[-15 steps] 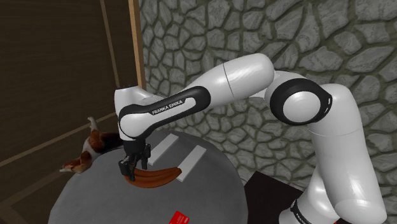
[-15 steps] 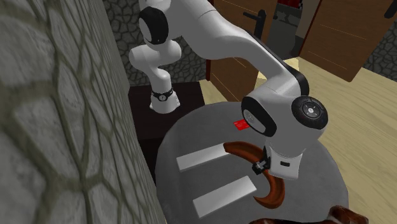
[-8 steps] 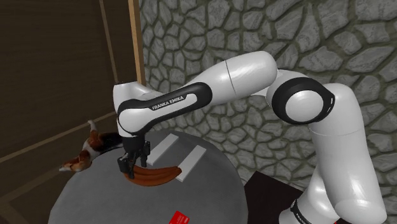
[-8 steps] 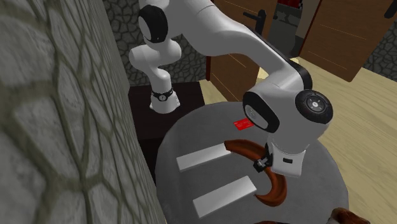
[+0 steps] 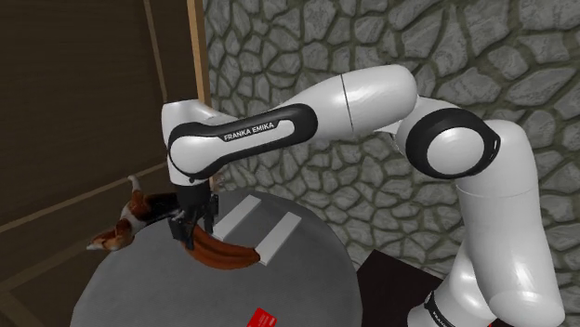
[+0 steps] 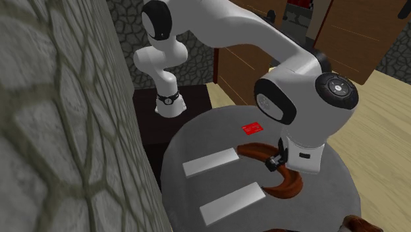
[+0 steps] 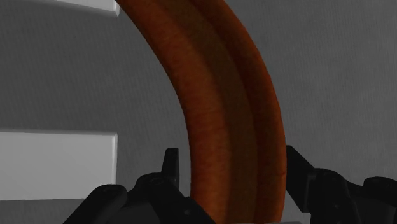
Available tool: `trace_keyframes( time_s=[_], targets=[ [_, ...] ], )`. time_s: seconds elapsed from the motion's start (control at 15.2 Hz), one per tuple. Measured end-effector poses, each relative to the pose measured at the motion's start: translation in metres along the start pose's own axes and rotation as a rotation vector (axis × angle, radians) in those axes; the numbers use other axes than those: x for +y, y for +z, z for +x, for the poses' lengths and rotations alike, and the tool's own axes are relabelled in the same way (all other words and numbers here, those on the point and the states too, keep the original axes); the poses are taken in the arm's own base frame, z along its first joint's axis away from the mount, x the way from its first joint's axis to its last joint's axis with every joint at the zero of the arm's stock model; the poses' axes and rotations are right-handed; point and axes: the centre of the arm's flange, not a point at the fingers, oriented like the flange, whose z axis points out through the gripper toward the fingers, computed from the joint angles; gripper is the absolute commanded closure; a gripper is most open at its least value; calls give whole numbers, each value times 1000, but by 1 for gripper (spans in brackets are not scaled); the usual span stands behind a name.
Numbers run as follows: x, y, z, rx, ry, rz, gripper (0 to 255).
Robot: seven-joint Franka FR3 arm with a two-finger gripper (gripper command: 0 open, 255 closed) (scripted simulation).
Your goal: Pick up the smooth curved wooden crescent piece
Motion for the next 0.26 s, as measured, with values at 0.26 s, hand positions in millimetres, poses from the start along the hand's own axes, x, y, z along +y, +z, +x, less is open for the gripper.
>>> trace_keyframes(
  time_s=[0.26],
  targets=[
    [-4, -18, -3, 0, 0, 0, 255]
  ],
)
